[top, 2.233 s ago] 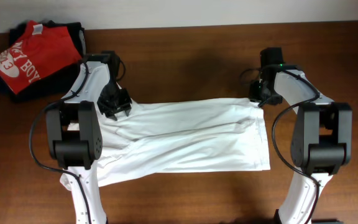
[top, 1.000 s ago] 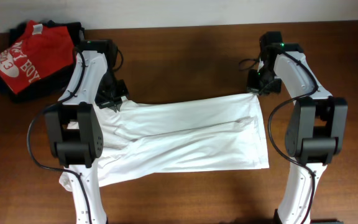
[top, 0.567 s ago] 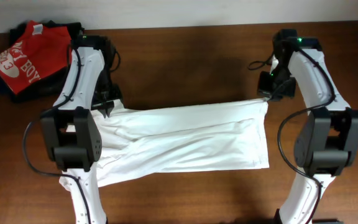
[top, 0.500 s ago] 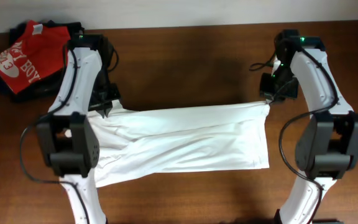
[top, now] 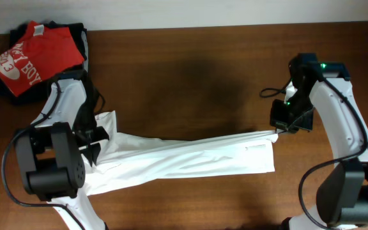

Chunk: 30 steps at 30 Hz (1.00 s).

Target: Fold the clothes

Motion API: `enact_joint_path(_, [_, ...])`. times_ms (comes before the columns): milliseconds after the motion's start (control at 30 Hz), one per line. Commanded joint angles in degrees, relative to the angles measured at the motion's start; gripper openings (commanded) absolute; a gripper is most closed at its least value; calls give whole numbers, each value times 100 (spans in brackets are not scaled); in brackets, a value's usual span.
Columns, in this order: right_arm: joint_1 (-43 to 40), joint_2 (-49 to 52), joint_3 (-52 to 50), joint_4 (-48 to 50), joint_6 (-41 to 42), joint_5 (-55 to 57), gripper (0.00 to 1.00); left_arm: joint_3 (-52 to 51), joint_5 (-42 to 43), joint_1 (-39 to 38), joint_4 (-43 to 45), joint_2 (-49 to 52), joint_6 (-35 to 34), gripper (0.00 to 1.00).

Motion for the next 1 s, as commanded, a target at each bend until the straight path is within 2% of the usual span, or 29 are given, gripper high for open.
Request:
enact_joint_path(0, [-92,-61,-542,262,175,400,4,-542,-393,57,133,-66,-114,2])
enact_joint_path(33, [-92,-61,-691,409,175,289,4,-763,-317,57,273,-66,-114,2])
enact_joint_path(67, [-92,-61,-782,501,173,291,25,-1047,-258,57,404,-66,-114,21])
enact_joint_path(100, [-92,-61,-782,501,173,291,63,-1241,-116,57,470,-66,-111,29])
enact_joint_path(133, [-92,-61,-780,501,173,264,80,-1298,37,55,437,-66,-87,29])
enact_joint_path(167, [-92,-61,-780,505,173,192,92,-1296,61,57,367,-66,-68,29])
enact_joint_path(267, [-92,-61,-780,562,149,-37,94,-1191,101,-55,216,-66,-70,28])
enact_joint_path(333, [-87,-61,-780,603,-256,-710,94,-807,83,-221,-44,-162,-72,25])
enact_joint_path(433, [262,-61,-782,544,-544,-992,93,-367,232,-780,210,-874,-116,28])
enact_joint_path(467, [494,-61,-782,509,-544,-990,93,-369,308,-1069,402,-1121,-107,38])
enact_joint_path(500, [695,-61,-782,496,-535,-992,93,-369,302,-1300,511,-1191,-46,83])
enact_joint_path(533, [946,-70,-782,472,-389,-992,93,-396,323,-1473,669,-1187,-48,92])
enact_joint_path(567, [1080,-79,-782,452,-385,-992,93,-492,372,-1556,839,-1182,-46,96])
enact_joint_path(600, [1257,-105,-785,367,-385,-992,92,-577,367,-1582,944,-1182,-48,93])
enact_joint_path(633, [1547,-144,-802,247,-389,-962,91,-772,319,-1506,1121,-1182,-48,78])
enact_joint_path(733, [2256,-175,-955,273,-389,-949,91,-1169,323,-1008,1471,-1182,7,49])
enact_joint_path(767, [2509,-175,-1040,317,-385,-944,90,-1325,334,-833,1646,-1182,66,46])
enact_joint_path(833, [3010,-175,-1381,415,398,-136,86,-1834,365,-562,2050,-1182,61,41])
enact_joint_path(900, [3136,-175,-1622,664,505,-83,84,-2114,369,-435,2437,-1182,59,41])
enact_joint_path(933, [3139,-173,-1849,999,514,-81,73,-2334,369,-341,2758,-1182,59,41])
enact_joint_path(967, [3134,-173,-2011,1235,579,-85,69,-2514,376,-240,2997,-1182,55,41])
